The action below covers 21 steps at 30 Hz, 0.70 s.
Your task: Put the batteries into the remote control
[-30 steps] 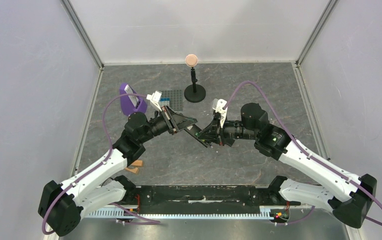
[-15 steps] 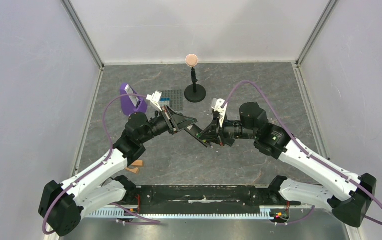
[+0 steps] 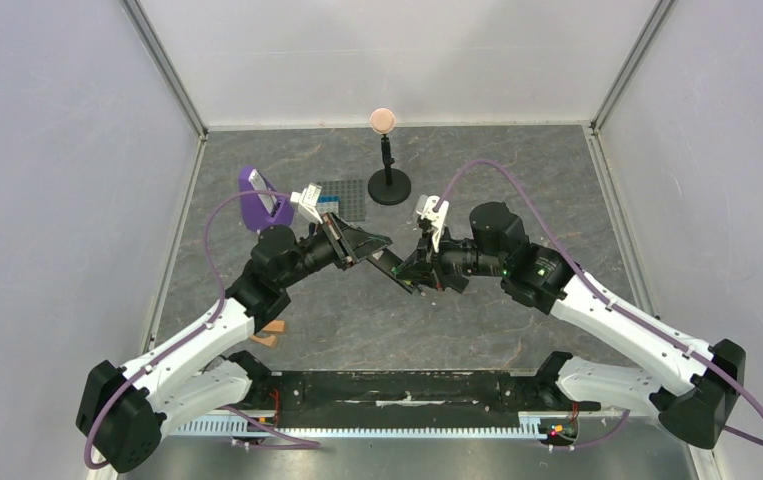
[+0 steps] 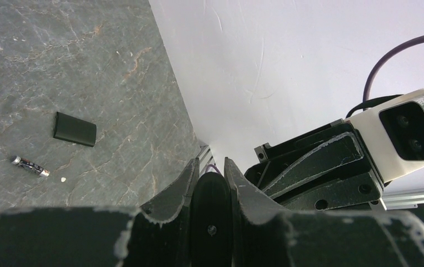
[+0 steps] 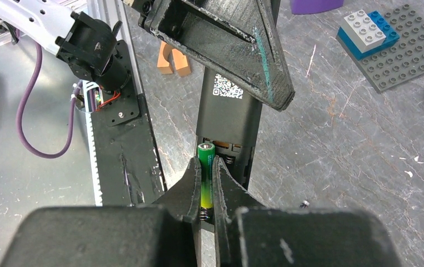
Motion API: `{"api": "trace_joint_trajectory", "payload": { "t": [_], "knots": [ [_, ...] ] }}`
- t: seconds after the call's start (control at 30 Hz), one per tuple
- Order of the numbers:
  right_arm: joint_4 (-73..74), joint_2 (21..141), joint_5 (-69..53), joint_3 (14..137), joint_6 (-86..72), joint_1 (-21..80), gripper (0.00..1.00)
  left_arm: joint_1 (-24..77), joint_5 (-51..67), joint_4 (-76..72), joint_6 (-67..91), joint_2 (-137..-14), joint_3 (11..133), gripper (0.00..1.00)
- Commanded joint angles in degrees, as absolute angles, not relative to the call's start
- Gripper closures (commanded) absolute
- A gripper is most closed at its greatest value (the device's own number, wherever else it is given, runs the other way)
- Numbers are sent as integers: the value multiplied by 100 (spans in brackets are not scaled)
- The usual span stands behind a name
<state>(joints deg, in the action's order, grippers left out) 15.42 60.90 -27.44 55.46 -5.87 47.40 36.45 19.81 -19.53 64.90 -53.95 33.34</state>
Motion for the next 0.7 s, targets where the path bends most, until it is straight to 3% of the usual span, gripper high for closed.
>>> {"api": "trace_joint_trajectory", "payload": {
  "t": [0.0,0.67],
  "knots": [
    [1754,6185,-2674,5738,-633,4746,95,3630,1910,-2513,6679,-5314,3374,98],
    [2089,6353,-2458,5722,-827,4746,97,3621,1812,-2439,6594,-5338,3378,98]
  ]
}}
